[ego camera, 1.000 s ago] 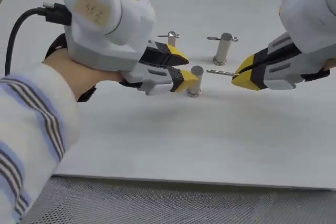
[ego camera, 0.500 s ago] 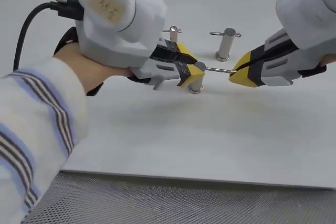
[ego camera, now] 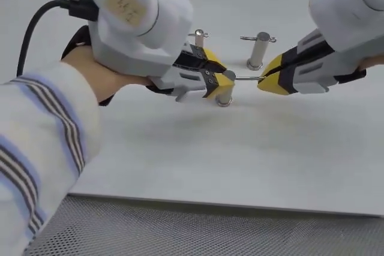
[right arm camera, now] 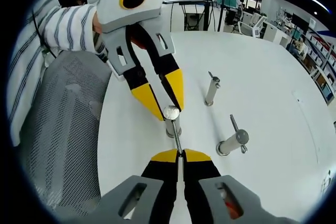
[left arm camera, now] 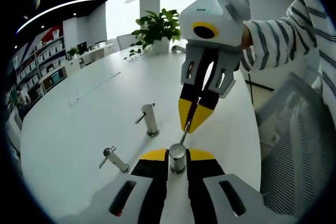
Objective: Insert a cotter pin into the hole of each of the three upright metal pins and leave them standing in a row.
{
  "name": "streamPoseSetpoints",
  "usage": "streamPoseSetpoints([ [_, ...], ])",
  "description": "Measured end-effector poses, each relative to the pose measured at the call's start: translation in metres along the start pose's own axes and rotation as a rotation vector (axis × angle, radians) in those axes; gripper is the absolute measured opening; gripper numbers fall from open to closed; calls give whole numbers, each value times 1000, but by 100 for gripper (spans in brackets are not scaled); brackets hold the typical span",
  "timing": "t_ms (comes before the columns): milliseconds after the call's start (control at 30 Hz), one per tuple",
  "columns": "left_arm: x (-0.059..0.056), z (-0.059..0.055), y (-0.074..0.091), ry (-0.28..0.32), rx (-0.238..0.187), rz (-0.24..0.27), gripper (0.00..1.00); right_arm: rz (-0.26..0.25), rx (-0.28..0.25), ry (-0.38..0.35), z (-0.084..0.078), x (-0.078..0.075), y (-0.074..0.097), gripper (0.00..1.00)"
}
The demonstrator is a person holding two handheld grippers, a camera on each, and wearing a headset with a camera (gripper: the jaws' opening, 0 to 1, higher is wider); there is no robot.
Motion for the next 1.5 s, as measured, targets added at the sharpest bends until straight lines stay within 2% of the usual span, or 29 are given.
streamPoseSetpoints([
  [200, -2, 2, 0, -2, 1, 1, 9, 5, -20, -6, 7, 2, -7, 0],
  [400, -4, 5, 1, 1, 1, 0, 9, 3, -69, 4, 14, 4, -13, 0],
  [633, -2, 4, 2, 11, 1, -3, 9, 8, -90, 70, 20, 4, -17, 0],
  [800, -2, 4, 2, 7, 1, -5, 9, 11, -99, 77, 19, 4, -17, 0],
  [900, -2, 4, 2, 24, -1, -6, 10, 4, -112, 94, 18, 4, -17, 0],
  [1067, -4, 4, 3, 31, 1, -4, 10, -25, -144, 88, 13, 5, -15, 1],
  [1267, -1, 4, 2, 72, 1, -3, 10, -39, -152, 67, 8, 4, -9, 2],
  [1500, 0, 4, 2, 80, 5, 7, 10, -47, -164, 52, 6, 4, -6, 0],
])
Point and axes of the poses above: the centre of the closed fingertips' face, and the gripper's own axes: y roughly backward along the fingers, x roughly to its left, z roughly out of its top, the point moved 7 cm from there along y, roughly backward along the fingers, and after that the axes turned 8 degrees about x, right-handed, at the moved point
